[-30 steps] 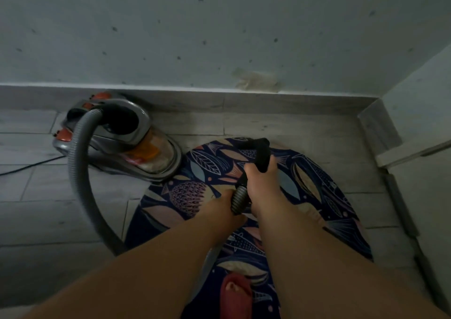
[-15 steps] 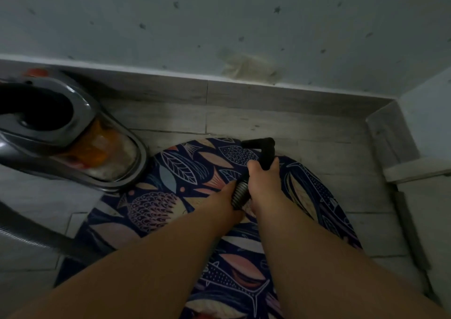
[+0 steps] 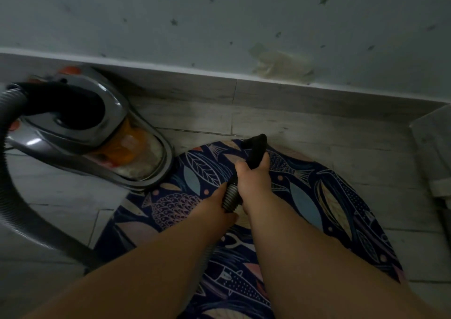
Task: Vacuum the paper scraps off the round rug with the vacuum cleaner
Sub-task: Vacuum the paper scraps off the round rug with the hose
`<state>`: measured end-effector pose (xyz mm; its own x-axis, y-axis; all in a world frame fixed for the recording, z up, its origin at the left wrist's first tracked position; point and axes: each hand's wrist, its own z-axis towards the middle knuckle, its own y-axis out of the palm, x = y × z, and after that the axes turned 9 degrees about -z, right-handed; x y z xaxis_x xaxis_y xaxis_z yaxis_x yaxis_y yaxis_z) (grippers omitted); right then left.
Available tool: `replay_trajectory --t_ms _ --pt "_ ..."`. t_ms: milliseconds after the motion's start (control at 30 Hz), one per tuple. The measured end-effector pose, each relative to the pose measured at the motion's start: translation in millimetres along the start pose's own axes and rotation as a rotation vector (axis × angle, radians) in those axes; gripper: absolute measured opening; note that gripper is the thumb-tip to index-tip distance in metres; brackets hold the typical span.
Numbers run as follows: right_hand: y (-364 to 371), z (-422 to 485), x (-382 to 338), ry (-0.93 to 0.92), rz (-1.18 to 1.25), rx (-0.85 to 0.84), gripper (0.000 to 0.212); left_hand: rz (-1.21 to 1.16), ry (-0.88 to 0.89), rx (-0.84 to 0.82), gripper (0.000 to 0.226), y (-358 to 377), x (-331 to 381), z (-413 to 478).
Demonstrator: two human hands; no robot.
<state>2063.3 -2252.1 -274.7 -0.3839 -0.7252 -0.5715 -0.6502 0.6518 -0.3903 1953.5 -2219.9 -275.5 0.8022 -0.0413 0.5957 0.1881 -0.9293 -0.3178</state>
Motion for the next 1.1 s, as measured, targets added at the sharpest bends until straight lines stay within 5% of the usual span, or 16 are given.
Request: replay_trajectory --t_ms 567,1100 --pt "30.5 -30.7 7.6 -0.074 -0.131 -0.135 0.078 -0.059 -0.039 0.05 0.086 -6.7 -33.1 -35.6" --pt "-141.0 34.2 67.0 0.073 0.094 0.153 0.074 0.144 0.157 -0.187 0.086 131.5 71.6 35.5"
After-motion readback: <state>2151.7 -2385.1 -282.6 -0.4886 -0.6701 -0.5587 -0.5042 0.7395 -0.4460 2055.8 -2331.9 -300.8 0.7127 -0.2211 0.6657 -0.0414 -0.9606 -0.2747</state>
